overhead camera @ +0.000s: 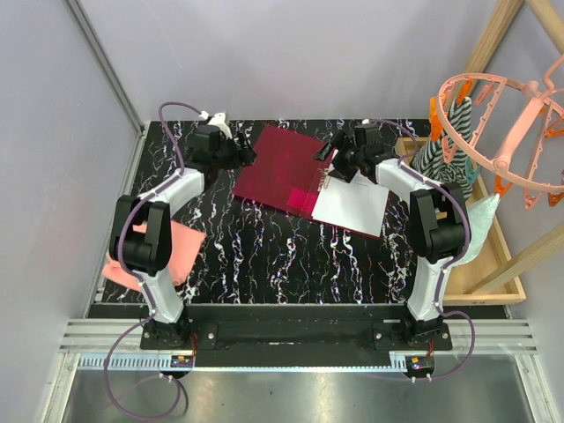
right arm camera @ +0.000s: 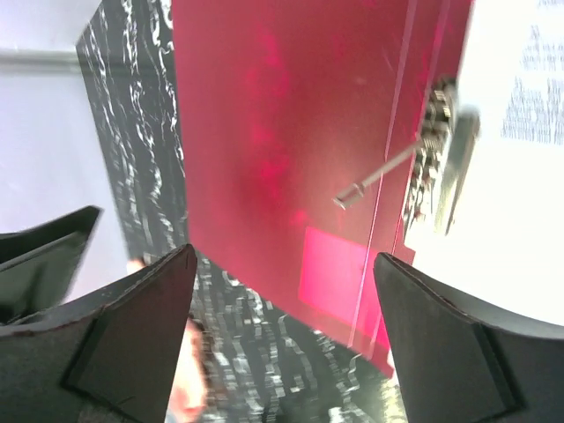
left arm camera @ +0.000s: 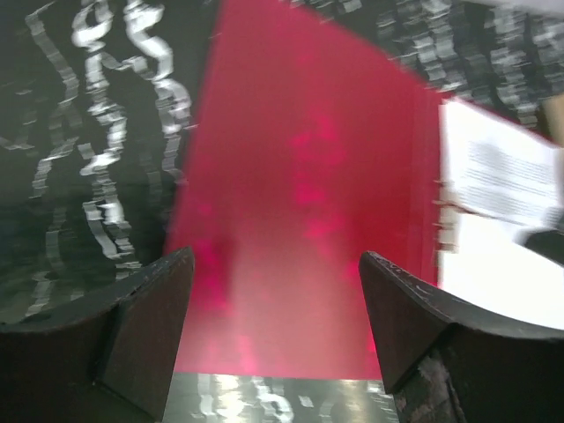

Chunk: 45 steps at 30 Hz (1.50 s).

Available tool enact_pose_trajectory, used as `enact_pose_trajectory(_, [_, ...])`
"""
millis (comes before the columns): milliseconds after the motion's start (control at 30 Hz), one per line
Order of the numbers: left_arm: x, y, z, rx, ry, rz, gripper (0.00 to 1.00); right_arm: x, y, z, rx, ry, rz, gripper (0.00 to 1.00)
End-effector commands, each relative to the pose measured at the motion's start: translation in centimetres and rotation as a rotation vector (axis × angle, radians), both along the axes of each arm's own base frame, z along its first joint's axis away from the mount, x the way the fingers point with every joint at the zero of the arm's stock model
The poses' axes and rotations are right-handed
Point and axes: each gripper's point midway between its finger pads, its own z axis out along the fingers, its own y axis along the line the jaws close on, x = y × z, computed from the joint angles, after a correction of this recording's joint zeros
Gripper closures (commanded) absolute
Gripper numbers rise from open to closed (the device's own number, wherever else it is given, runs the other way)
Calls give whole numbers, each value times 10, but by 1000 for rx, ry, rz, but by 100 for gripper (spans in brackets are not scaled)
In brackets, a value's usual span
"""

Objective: Put the files into the folder

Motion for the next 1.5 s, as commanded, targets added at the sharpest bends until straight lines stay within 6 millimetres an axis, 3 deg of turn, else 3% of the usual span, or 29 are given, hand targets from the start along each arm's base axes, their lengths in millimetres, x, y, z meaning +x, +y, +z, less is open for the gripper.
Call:
enact_pose_trajectory(0, [10, 26, -29, 96, 117, 14, 21, 0, -2, 0, 121, 125, -155, 12])
enact_pose_trajectory(167, [14, 43, -42, 75, 168, 38, 21, 4, -4, -8, 169, 168, -229, 20])
enact_pose_trajectory(433, [14, 37, -54, 44, 198, 2, 23, 6, -6, -29, 248, 238, -323, 36])
enact_pose_trajectory(467, [14, 38, -54, 47, 198, 4, 23, 3, -5, -39, 262, 277, -332, 40])
enact_pose_trajectory(700, [12, 36, -57, 44, 205, -6, 24, 16, -10, -41, 361, 242, -388, 52])
enact_pose_trajectory(1067, [11, 34, -53, 37, 193, -17, 26, 21, -12, -29, 402, 220, -390, 57])
enact_pose_trajectory(1467, [11, 32, -50, 25, 185, -29, 26, 24, -7, -22, 423, 203, -353, 52])
